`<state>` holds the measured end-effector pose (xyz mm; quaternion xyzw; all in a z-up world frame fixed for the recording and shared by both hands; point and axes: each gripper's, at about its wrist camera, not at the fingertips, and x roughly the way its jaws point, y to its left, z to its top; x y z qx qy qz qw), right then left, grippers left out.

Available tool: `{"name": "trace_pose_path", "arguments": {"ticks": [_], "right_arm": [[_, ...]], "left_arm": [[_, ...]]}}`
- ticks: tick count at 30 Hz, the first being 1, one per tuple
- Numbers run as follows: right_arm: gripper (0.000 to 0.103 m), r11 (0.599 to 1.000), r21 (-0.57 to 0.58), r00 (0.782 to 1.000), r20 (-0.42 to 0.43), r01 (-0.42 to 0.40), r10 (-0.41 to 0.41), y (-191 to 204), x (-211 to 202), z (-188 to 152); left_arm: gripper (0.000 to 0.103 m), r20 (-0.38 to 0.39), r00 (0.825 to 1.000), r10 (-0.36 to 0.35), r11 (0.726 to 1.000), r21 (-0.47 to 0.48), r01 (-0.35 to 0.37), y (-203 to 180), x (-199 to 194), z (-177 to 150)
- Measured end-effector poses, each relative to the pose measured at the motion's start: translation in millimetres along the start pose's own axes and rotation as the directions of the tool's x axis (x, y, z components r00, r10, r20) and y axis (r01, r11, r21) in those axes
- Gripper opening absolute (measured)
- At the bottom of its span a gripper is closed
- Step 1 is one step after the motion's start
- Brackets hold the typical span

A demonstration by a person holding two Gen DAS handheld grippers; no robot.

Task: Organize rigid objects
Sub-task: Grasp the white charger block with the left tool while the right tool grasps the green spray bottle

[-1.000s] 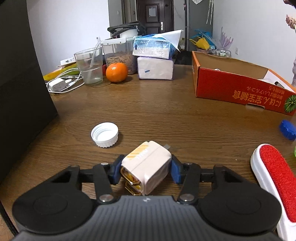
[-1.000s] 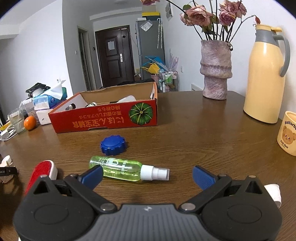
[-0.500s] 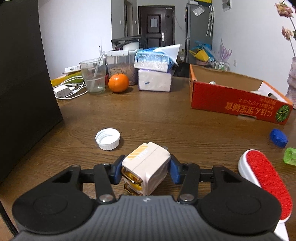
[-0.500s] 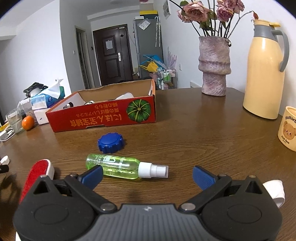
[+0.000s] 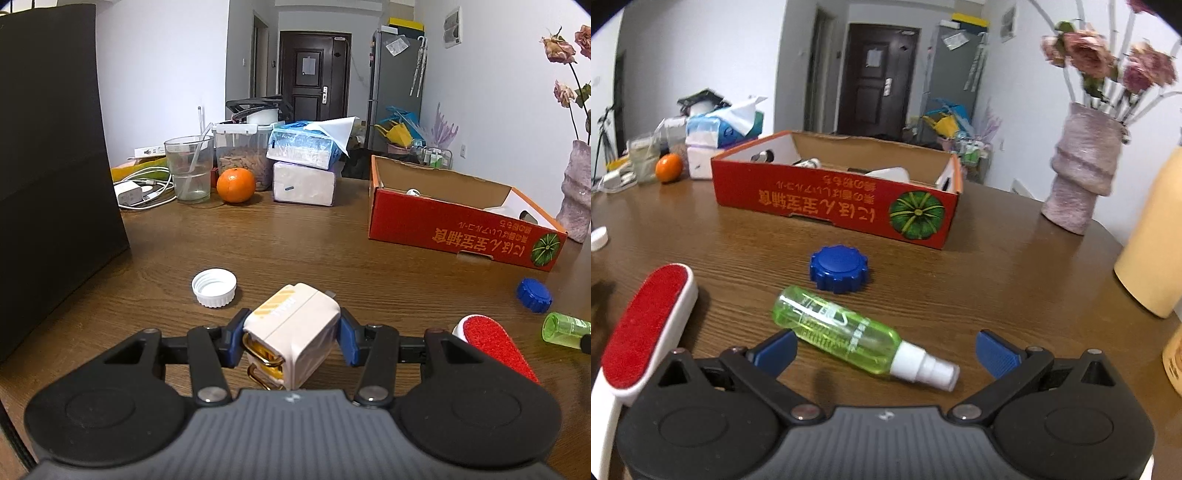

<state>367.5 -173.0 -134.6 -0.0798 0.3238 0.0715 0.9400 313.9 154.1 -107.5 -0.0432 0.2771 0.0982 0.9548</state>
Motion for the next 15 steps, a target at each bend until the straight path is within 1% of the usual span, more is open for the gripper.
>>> {"name": "trace_pose_path", "arguments": {"ticks": [3, 4, 6, 8, 9, 11, 12, 13, 14, 15], "right_arm": [[0.102, 1.0, -0.027, 1.0, -0.025, -0.016, 0.015, 2.1, 13.0, 5.6], [0.1, 0.999, -0.029, 0.999, -0.035, -0.036, 0.035, 2.4, 18.1, 7.4], [0.091, 0.997, -0.02, 0.995, -0.055, -0.079, 0.078, 3.1, 28.3, 9.5], [0.077, 0.994, -0.007, 0.991, -0.07, -0.112, 0.111, 4.2, 34.0, 8.1], [0.075, 0.993, 0.0, 0.991, -0.062, -0.12, 0.12, 4.4, 34.3, 6.2], [0.058, 0.988, 0.027, 0.987, -0.053, -0.153, 0.154, 2.6, 32.7, 3.9], [0.053, 0.985, 0.038, 0.984, -0.05, -0.17, 0.172, 1.7, 31.7, 2.7], [0.044, 0.983, 0.045, 0.982, -0.044, -0.18, 0.182, 1.0, 30.3, 1.9], [0.038, 0.982, 0.042, 0.982, -0.042, -0.183, 0.185, 1.6, 28.6, 1.1], [0.036, 0.981, 0.043, 0.981, -0.04, -0.187, 0.189, 2.1, 26.7, 0.5]], "left_arm": [[0.05, 0.003, 1.0, 0.001, 1.0, 0.001, -0.001, 0.7, -0.1, 0.1], [0.05, 0.004, 1.0, 0.001, 1.0, 0.002, -0.001, 0.9, -0.2, 0.2], [0.05, 0.004, 1.0, 0.004, 1.0, 0.002, -0.004, 1.2, -0.1, -0.1], [0.05, 0.001, 1.0, 0.005, 1.0, 0.0, -0.005, 1.5, 0.2, -0.1], [0.05, -0.001, 1.0, 0.005, 1.0, -0.001, -0.005, 2.1, 0.6, 0.0], [0.05, -0.004, 1.0, 0.006, 1.0, -0.002, -0.006, 2.2, 1.0, 0.0], [0.05, -0.004, 1.0, 0.007, 1.0, -0.002, -0.007, 2.2, 1.1, 0.0], [0.05, -0.003, 1.0, 0.007, 1.0, -0.001, -0.007, 2.1, 0.8, 0.0], [0.05, -0.002, 1.0, 0.007, 1.0, -0.001, -0.007, 2.1, 0.8, 0.0], [0.05, 0.0, 1.0, 0.007, 1.0, 0.0, -0.007, 2.0, 0.6, 0.0]]}}
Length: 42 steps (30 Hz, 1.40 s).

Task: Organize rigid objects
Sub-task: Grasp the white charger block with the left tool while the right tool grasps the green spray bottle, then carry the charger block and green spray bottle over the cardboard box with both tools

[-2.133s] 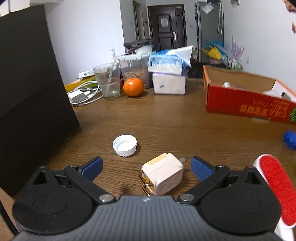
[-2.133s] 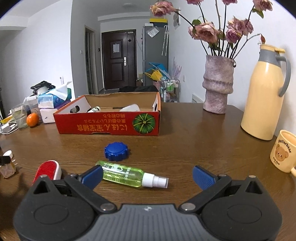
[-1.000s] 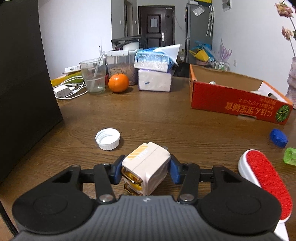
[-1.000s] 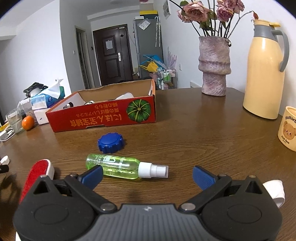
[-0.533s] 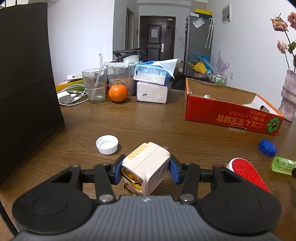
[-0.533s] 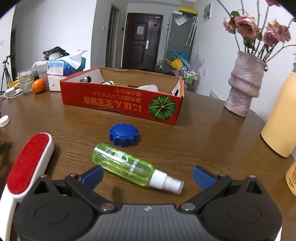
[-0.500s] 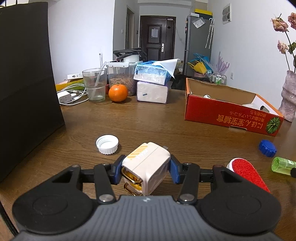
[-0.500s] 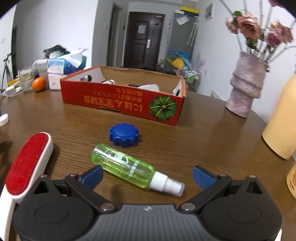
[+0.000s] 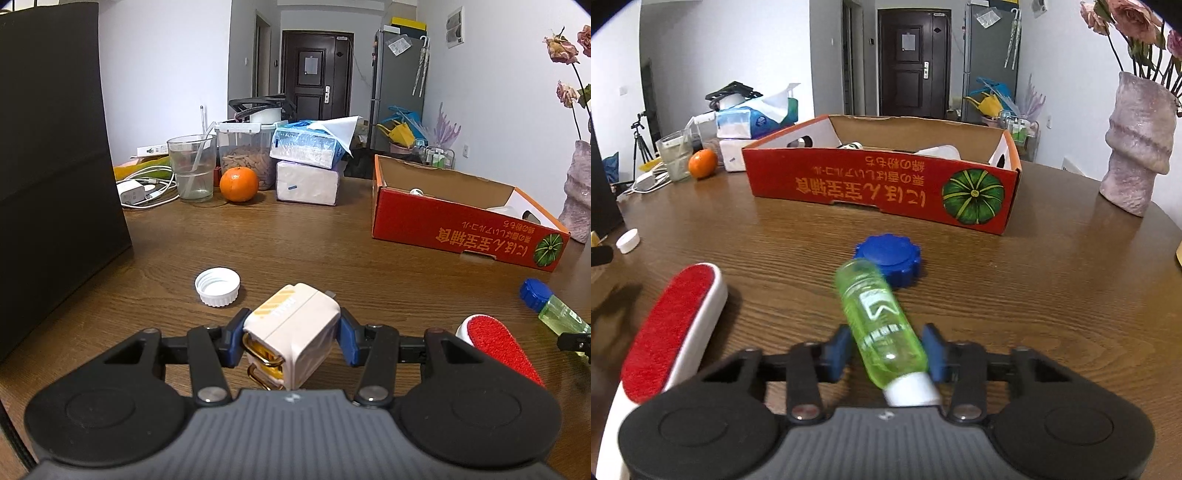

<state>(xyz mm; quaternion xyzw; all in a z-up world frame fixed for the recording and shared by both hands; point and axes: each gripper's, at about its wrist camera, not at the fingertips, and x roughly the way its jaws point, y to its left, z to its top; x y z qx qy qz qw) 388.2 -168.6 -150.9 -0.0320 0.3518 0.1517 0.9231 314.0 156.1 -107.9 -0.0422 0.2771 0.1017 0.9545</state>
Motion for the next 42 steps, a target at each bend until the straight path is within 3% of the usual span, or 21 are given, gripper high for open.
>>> {"name": "trace_pose_path", "arguments": {"ticks": [2, 25, 31, 42], "right_arm": [[0.03, 1.0, 0.012, 1.0, 0.014, -0.001, 0.001, 2.9, -2.5, -3.8], [0.03, 0.979, 0.194, 0.992, 0.121, -0.059, 0.035, 10.8, -38.8, -22.6], [0.03, 0.99, 0.144, 0.999, 0.05, -0.005, -0.002, 21.2, -25.3, -24.3], [0.03, 0.992, 0.096, 0.994, 0.076, 0.077, -0.084, 35.5, -8.0, -15.3]], "left_arm": [[0.05, 0.004, 1.0, 0.002, 1.0, 0.002, -0.002, -0.5, -0.4, -0.3], [0.05, 0.028, 0.999, -0.024, 1.0, 0.002, 0.024, -7.4, -14.1, -4.6], [0.05, 0.027, 0.999, -0.034, 0.999, 0.012, 0.034, -12.8, -17.2, -7.2], [0.05, 0.026, 0.999, -0.036, 0.999, 0.009, 0.036, -13.5, -17.9, -8.1]]}}
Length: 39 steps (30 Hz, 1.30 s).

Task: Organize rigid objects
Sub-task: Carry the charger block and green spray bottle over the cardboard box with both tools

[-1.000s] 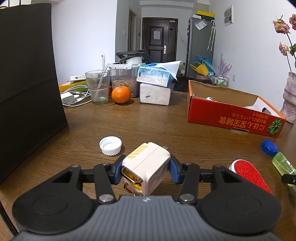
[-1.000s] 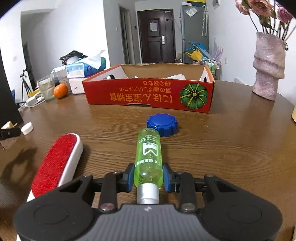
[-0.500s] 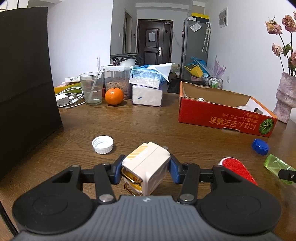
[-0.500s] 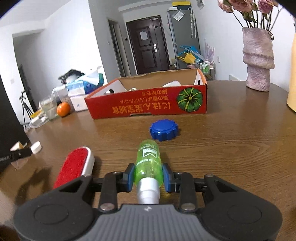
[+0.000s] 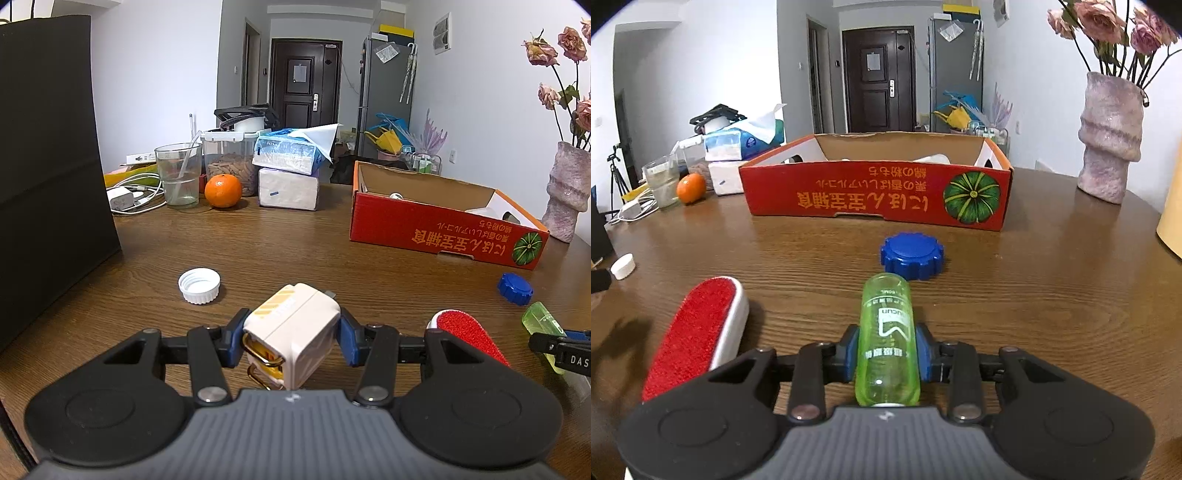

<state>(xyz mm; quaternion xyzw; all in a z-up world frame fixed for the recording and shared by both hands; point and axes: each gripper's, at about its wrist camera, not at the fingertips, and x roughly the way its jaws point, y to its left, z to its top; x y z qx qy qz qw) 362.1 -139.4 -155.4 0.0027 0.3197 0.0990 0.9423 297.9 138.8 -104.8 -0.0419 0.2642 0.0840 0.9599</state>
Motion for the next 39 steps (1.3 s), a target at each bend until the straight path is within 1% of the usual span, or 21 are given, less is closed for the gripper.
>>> {"name": "trace_pose_path", "arguments": {"ticks": [2, 11, 18, 28, 39], "right_arm": [[0.03, 1.0, 0.019, 1.0, 0.003, -0.013, 0.013, -1.5, -2.8, -0.5], [0.03, 0.996, 0.08, 0.998, 0.056, -0.029, 0.025, -6.9, -18.2, 4.6], [0.03, 0.995, 0.091, 0.995, 0.092, -0.051, 0.043, -0.6, -28.8, 12.9], [0.03, 0.991, 0.111, 0.988, 0.142, -0.07, 0.054, 2.7, -40.3, 32.5], [0.03, 0.989, 0.133, 0.98, 0.195, -0.072, 0.045, 1.7, -39.8, 61.7]], "left_arm": [[0.05, 0.003, 1.0, -0.001, 1.0, 0.0, 0.001, -0.2, -0.3, 0.0], [0.05, 0.007, 1.0, -0.016, 1.0, -0.012, 0.016, -1.1, -2.6, 1.5], [0.05, 0.013, 0.998, -0.057, 0.998, -0.012, 0.057, -13.6, -6.2, 8.2], [0.05, 0.051, 0.993, -0.105, 0.994, 0.008, 0.105, -44.3, -8.4, 34.8], [0.05, 0.075, 0.988, -0.136, 0.991, 0.017, 0.135, -70.6, 6.4, 65.1]]}}
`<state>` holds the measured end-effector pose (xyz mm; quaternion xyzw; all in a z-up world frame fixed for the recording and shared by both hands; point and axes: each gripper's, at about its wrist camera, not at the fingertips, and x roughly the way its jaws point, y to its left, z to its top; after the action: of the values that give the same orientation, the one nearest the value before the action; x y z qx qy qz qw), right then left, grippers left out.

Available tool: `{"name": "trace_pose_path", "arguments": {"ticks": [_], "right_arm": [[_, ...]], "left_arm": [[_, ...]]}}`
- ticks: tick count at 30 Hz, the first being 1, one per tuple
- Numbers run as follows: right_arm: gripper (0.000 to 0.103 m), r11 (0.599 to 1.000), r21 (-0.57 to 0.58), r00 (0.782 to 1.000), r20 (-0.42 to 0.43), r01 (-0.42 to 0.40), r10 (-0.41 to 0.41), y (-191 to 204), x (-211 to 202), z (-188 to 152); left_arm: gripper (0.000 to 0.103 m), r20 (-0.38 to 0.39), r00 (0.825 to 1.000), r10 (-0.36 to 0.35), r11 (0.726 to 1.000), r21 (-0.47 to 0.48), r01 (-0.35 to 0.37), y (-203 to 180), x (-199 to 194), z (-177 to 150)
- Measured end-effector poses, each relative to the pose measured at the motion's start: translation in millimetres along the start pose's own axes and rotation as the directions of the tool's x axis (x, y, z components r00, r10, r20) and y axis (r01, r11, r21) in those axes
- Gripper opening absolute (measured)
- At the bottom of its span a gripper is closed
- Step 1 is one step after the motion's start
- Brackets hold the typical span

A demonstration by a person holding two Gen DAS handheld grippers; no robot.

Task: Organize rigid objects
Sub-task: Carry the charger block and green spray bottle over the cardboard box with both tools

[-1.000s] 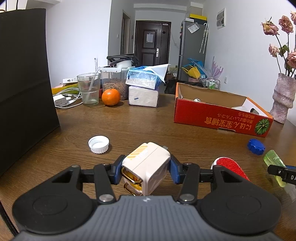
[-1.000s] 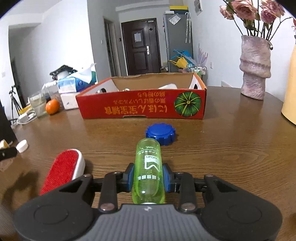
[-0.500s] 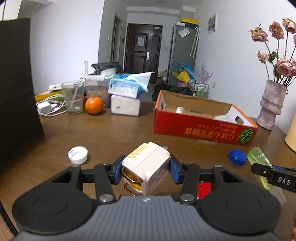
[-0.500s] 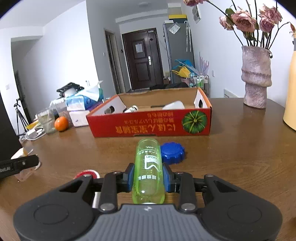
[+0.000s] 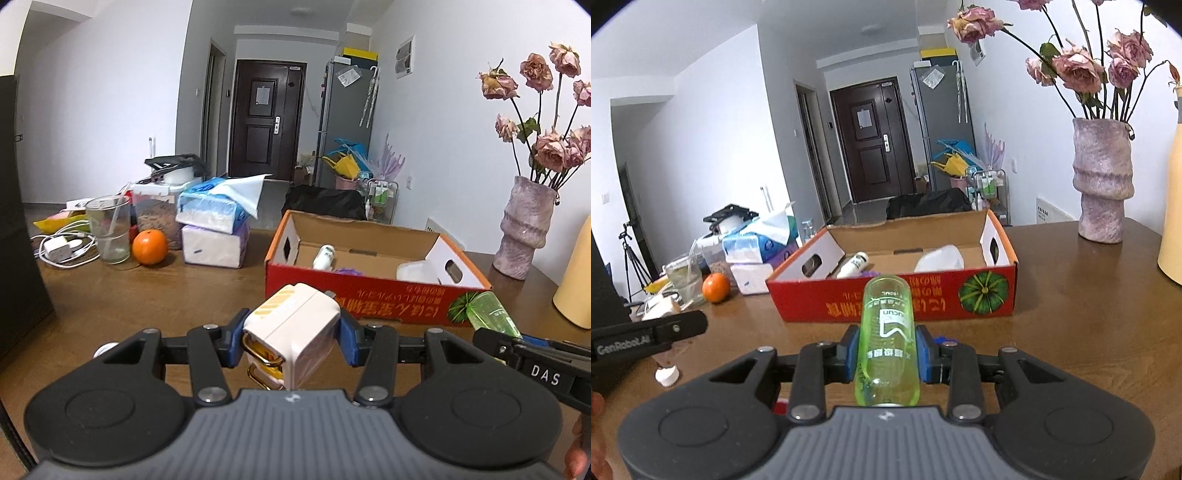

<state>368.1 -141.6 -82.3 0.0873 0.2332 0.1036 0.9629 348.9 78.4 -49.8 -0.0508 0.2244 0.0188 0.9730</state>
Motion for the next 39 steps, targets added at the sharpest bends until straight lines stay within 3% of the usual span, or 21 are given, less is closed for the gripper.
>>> {"name": "trace_pose_path", "arguments": {"ticks": [8, 39], "right_arm": [[0.03, 1.0, 0.024, 0.999, 0.037, 0.009, -0.01, -3.9, 17.2, 16.8], [0.03, 0.998, 0.05, 0.999, 0.041, 0.025, -0.027, -25.5, 88.8, 58.4]], "left_arm": [[0.05, 0.029, 1.0, 0.0, 1.0, 0.002, 0.0, -12.7, 23.6, 16.7], [0.05, 0.041, 0.999, 0.002, 1.0, 0.014, -0.002, -40.3, 109.2, 50.7]]}}
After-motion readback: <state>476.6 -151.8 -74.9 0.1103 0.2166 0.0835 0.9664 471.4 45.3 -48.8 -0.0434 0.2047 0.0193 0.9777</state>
